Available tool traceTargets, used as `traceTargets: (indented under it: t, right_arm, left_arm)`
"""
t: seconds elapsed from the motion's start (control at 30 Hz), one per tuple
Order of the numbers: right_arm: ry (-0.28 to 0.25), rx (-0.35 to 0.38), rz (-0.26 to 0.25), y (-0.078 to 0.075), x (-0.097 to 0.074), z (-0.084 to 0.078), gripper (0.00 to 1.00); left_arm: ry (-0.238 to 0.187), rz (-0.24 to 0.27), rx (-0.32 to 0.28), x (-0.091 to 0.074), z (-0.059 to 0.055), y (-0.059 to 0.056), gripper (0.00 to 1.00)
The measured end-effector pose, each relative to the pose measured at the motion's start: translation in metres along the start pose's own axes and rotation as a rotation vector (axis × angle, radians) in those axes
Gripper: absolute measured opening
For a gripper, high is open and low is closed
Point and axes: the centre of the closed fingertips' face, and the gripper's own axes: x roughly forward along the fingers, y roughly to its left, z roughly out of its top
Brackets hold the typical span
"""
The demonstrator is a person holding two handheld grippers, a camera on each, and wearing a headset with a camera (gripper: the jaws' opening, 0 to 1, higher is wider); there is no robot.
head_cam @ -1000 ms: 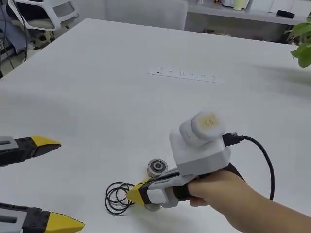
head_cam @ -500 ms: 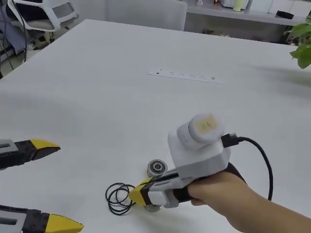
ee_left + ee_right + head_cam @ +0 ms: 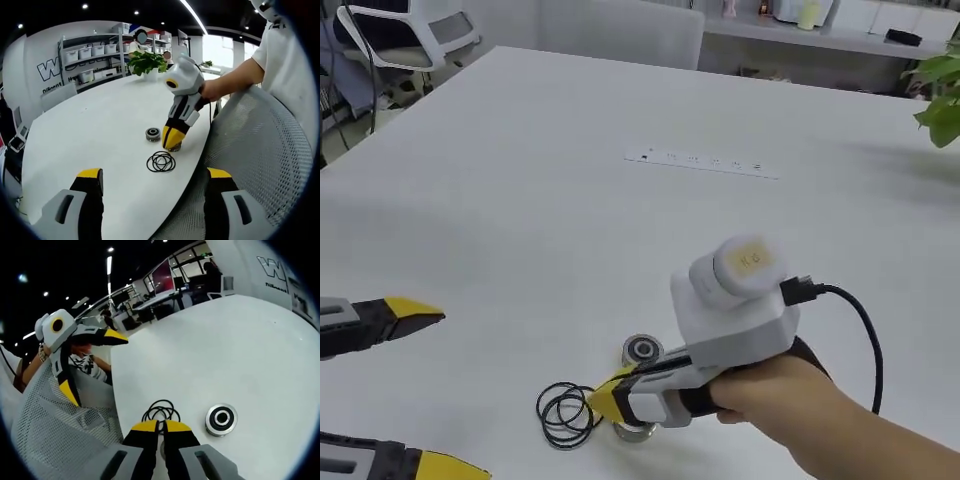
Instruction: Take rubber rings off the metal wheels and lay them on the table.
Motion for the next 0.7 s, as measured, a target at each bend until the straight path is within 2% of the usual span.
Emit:
traceTargets:
  t: [0.43, 0.6, 0.7]
  right_arm:
    - [-0.057, -0.003, -0.015, -0.005, -0.016, 0.017, 0.06]
    - [-0.073, -0.039, -0.029, -0.008, -0.023, 0.023, 0.13]
    - [-0.088, -0.060, -0.017, -0.004, -0.026, 0.028, 0.20]
  left_arm:
    - [-0.007, -0.005, -0.019, 0.002, 0.000, -0.001, 0.80]
    - [-0.016, -0.014, -0.023, 0.002, 0.002, -0.003, 0.81]
    - [-0.023, -0.018, -0.029, 0.002, 0.002, -0.004, 0.81]
